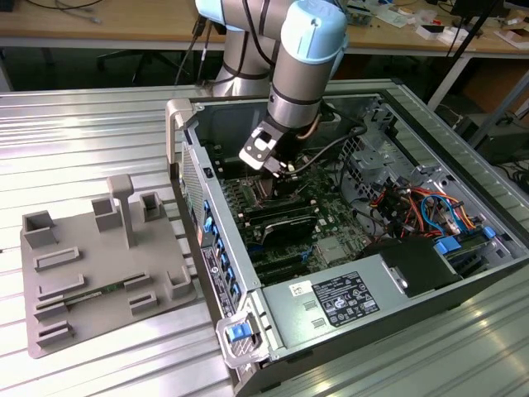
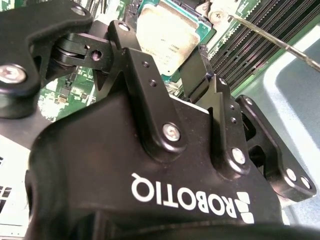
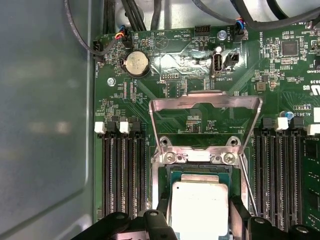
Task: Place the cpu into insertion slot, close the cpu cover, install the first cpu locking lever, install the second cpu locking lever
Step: 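Place the cpu into insertion slot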
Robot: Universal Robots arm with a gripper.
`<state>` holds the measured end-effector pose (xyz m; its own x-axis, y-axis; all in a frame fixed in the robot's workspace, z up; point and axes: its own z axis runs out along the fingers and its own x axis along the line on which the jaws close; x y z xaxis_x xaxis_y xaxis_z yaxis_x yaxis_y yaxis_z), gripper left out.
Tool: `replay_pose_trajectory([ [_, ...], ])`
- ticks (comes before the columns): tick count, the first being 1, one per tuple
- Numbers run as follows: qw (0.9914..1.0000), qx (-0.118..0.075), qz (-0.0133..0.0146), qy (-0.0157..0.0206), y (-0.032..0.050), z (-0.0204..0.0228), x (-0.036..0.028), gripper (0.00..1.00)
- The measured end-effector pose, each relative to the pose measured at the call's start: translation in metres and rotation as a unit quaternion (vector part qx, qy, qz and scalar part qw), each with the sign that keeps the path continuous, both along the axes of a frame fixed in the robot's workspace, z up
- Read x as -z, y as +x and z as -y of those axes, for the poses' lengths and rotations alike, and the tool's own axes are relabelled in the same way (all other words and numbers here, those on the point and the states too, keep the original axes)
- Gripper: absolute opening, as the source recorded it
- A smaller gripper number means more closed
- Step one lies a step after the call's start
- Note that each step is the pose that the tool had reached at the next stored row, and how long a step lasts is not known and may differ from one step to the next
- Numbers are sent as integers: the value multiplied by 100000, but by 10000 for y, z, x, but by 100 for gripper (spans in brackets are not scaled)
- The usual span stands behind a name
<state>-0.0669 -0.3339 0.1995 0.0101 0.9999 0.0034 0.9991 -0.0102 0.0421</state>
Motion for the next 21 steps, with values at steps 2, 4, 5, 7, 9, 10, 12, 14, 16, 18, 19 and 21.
replay_pose_trajectory([
  [2, 100000, -1, -4, -2, 9, 0, 4, 55],
  [4, 100000, 4, 2, 0, 12, 0, 9, 55],
  [5, 100000, 2, -1, -1, 12, 0, 9, 55],
  [7, 100000, 4, -1, -4, 12, 0, 10, 55],
  [9, 100000, 3, -1, -4, 12, 0, 10, 55],
  [10, 100000, 4, 7, -5, 12, 0, 11, 56],
  [12, 100000, 3, 2, 0, 12, 0, 11, 62],
  [14, 100000, 2, -1, -2, 12, 0, 12, 62],
  [16, 100000, 7, 4, 1, 12, 0, 8, 62],
  [18, 100000, 9, 11, 8, 12, 0, 5, 62],
  [19, 100000, 10, 1, -4, 12, 0, -5, 62],
  [21, 100000, 10, 3, -3, 12, 0, -12, 62],
])
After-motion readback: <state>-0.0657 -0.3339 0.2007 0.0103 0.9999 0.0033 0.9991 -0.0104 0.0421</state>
